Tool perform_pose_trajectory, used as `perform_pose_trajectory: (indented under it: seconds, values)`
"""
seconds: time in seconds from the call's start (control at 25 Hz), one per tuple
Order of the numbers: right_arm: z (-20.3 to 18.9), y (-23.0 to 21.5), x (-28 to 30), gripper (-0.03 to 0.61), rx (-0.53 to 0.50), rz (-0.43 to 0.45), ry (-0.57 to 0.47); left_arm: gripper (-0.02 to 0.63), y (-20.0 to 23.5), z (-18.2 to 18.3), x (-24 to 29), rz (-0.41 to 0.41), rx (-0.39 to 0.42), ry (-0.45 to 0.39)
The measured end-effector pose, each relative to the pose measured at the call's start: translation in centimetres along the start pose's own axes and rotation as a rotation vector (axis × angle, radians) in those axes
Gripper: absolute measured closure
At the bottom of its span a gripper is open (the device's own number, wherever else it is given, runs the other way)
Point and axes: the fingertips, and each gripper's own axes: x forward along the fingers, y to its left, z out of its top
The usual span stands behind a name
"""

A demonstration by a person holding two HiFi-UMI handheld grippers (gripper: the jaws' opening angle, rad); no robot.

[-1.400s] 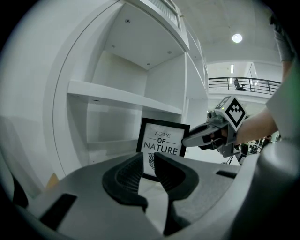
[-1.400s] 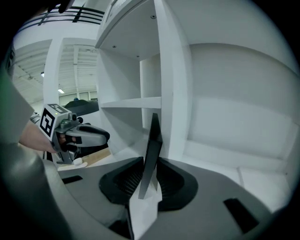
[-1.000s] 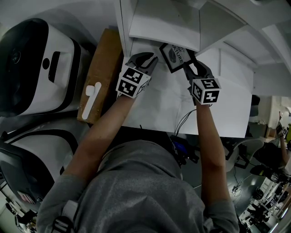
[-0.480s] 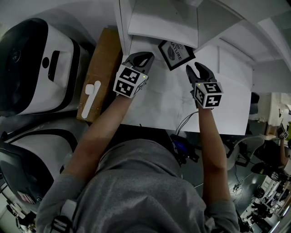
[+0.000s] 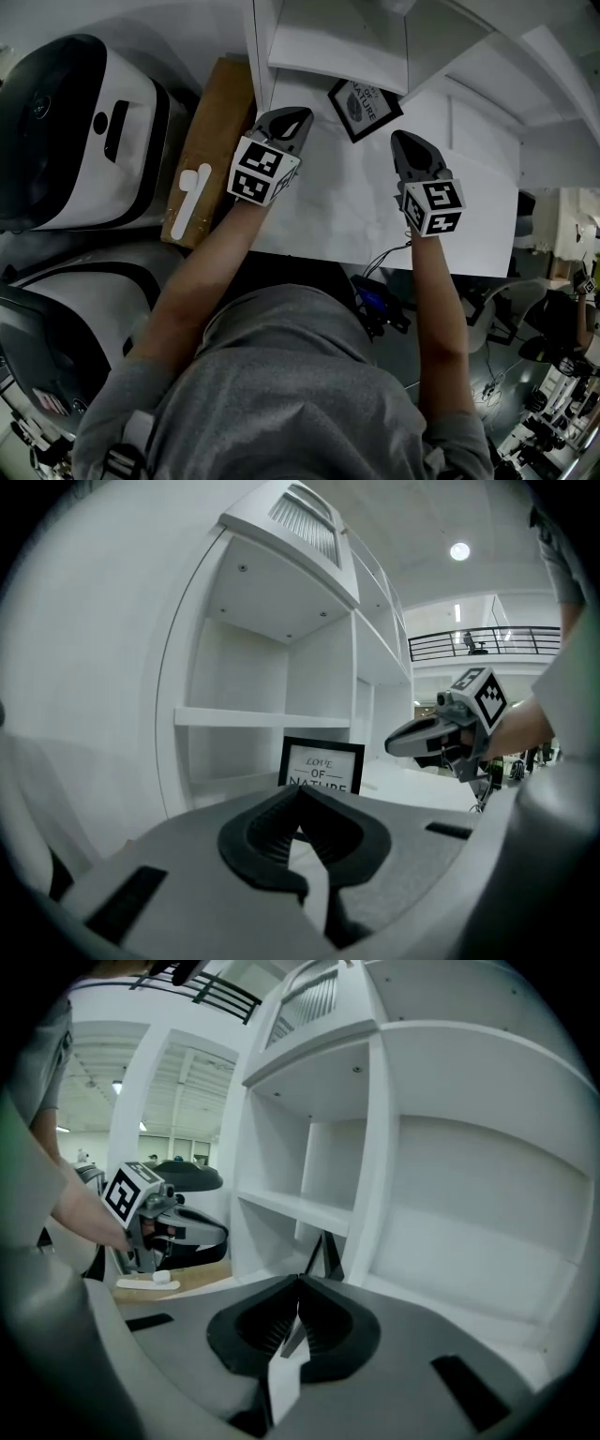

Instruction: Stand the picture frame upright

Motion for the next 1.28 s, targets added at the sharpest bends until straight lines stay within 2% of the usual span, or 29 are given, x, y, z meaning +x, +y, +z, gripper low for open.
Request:
perform_pose_trajectory:
  seconds: [0.32, 0.52, 0.88, 1.28]
  values:
    - [3.2, 1.8, -3.9, 0.552, 0.089, 0.023, -0.175, 0.606, 0.1, -0.2, -3.1, 0.034, -0.001, -0.010]
    - [5.1, 2.6, -7.3, 0.552, 0.087, 0.004, -0.256, 0.606, -0.7, 0.2, -5.1, 0.036, 0.020, -0.028]
    - [7.4, 4.2, -12.2, 0.552, 0.111, -0.030, -0.336, 0.606, -1.5, 2.6, -9.8, 0.053, 0.040, -0.108]
    - [9.3, 5.0, -15.5, 0.553, 0.128, -0.086, -0.401, 0.606, -1.8, 4.4, -13.5, 0.072, 0.063, -0.146]
